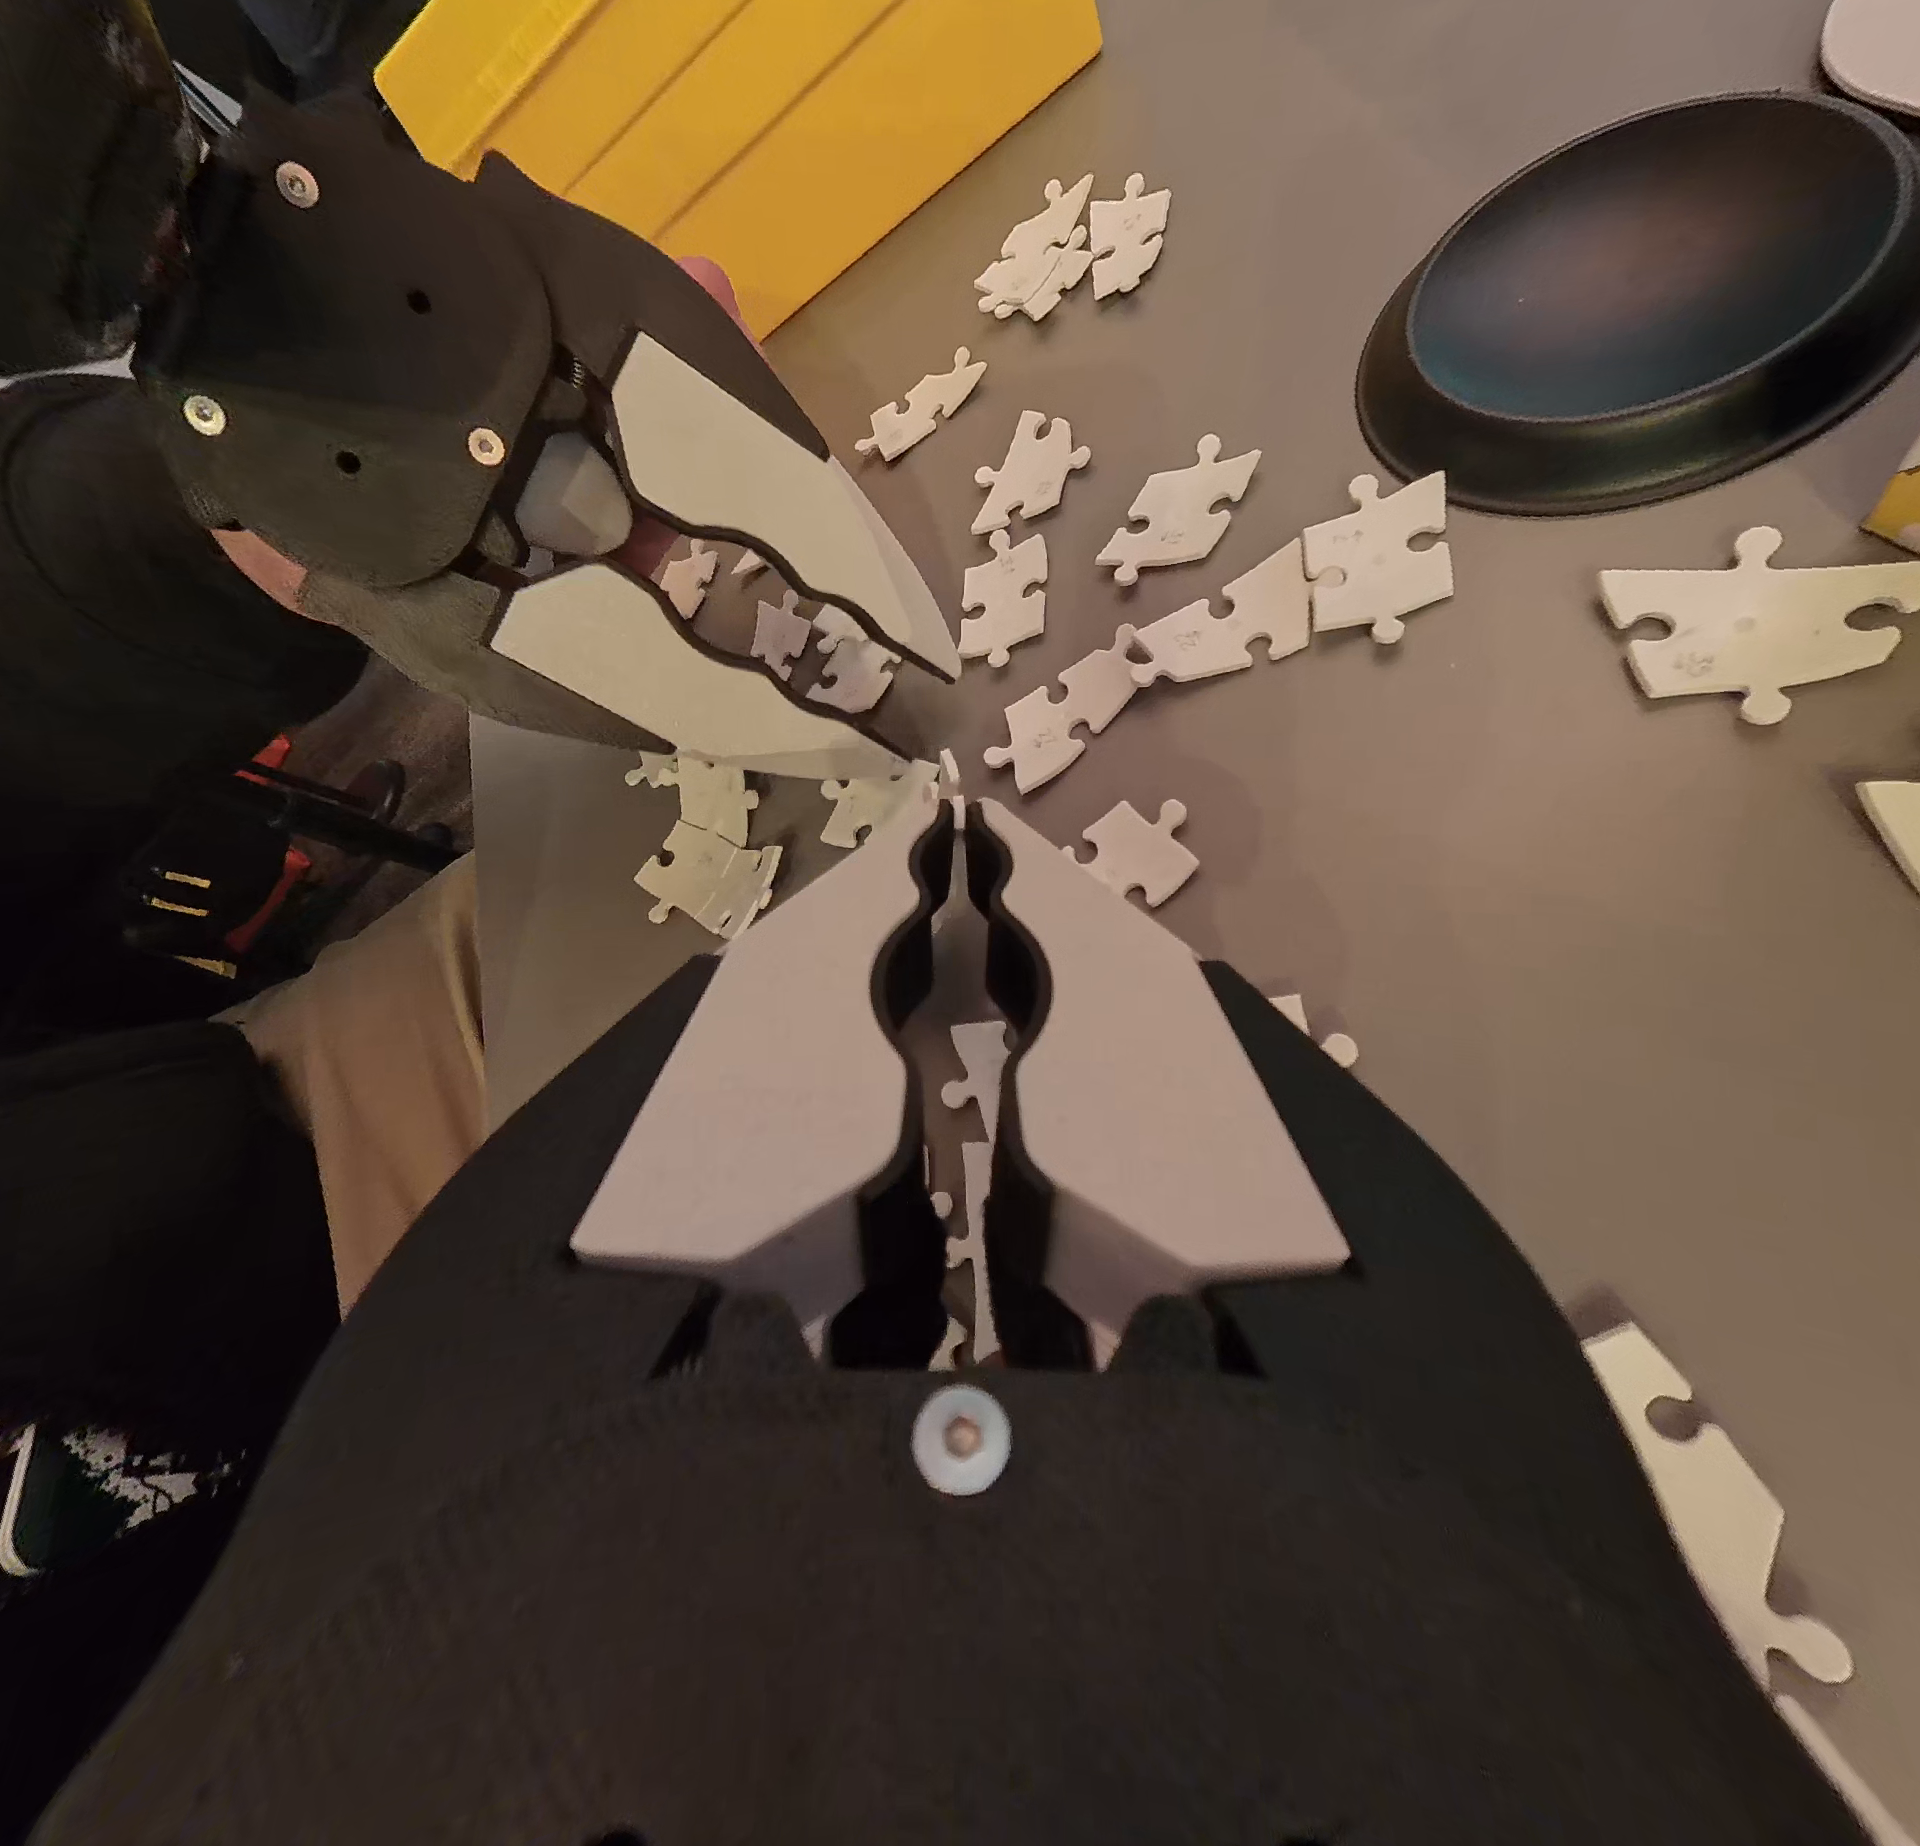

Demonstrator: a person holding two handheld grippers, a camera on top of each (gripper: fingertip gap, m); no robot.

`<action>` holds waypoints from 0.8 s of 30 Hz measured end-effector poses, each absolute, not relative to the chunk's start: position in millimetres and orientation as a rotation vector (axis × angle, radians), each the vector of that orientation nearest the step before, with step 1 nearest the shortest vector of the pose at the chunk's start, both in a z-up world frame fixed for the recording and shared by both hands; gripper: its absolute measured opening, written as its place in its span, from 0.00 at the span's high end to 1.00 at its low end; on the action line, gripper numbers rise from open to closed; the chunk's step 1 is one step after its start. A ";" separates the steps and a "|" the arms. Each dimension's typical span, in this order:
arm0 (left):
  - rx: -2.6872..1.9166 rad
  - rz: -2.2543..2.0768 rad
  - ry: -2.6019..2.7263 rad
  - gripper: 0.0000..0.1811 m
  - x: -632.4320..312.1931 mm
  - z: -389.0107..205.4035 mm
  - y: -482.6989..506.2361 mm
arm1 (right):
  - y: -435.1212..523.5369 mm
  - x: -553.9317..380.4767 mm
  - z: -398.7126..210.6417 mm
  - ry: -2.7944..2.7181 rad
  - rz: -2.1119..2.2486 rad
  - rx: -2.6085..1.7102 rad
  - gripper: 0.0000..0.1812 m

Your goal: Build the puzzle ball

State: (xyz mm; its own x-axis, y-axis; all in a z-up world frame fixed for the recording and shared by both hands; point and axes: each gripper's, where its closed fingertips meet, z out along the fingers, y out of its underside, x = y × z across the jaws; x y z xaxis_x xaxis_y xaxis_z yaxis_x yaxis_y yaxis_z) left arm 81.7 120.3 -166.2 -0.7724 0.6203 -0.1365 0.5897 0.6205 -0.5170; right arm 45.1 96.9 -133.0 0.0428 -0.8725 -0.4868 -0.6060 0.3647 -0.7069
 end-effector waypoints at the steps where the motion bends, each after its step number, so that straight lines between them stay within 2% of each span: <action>1: -1.051 0.848 -2.779 0.89 80.0 -167.7 120.2 | 96.8 45.3 -132.7 1.657 -0.346 -1.335 1.00; 24: -1.031 0.846 -2.754 0.88 88.6 -159.5 124.8 | 88.7 41.9 -128.1 1.666 -0.376 -1.314 1.00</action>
State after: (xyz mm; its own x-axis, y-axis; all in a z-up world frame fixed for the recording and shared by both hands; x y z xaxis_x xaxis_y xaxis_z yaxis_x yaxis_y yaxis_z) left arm 88.6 124.8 -159.5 -0.7700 0.6279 -0.1128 0.5831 0.6208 -0.5240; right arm 41.9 88.7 -128.1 0.0253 -0.8771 -0.4797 -0.5858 0.3758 -0.7180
